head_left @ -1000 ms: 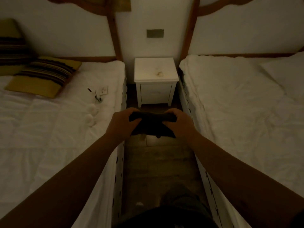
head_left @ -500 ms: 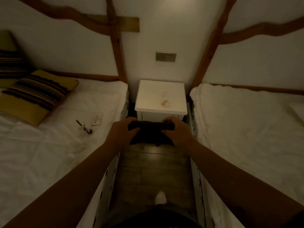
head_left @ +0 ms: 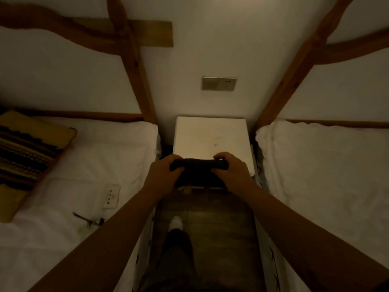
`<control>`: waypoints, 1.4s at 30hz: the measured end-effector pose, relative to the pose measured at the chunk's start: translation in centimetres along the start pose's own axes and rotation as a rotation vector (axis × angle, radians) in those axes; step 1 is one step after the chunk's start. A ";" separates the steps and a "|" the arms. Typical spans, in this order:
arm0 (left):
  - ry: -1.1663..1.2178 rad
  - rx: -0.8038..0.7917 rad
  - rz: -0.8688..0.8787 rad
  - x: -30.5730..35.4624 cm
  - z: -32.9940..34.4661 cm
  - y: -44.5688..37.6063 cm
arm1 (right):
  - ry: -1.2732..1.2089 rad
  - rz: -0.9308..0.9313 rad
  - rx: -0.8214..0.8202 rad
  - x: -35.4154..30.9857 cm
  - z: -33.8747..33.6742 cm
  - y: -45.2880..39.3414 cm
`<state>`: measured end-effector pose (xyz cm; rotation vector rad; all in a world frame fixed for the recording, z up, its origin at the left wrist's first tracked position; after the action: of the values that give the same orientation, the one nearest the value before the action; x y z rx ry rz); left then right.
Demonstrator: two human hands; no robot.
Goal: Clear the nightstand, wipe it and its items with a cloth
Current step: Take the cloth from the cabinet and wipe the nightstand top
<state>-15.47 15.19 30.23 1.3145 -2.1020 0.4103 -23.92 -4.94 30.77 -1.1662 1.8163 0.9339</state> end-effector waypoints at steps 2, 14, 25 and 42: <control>0.017 -0.044 -0.003 -1.8 0.9 -4.8 | -0.007 0.048 0.025 1.1 0.6 -4.5; 0.174 -0.151 -0.162 -16.8 17.1 -28.8 | -0.106 0.214 0.129 18.8 6.4 -29.9; 0.144 -0.172 -0.085 -21.9 28.2 -36.9 | 0.139 0.048 0.166 29.5 9.2 -40.6; -0.743 -0.187 0.077 -24.0 30.8 -32.3 | 0.736 -0.072 0.110 33.4 5.1 -44.1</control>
<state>10.28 0.03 -10.67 1.4091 -2.7067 -0.2992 8.91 -26.64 -8.48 -1.6248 2.3284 0.3616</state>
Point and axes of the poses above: each hand's wrist, its own y-axis away from the middle knuckle, its own z-axis out of the palm, x = y × z, the point moved 6 cm from there along -y, towards the middle knuckle, and after that the axes turned 10 degrees about -y, right-handed, at the moved point
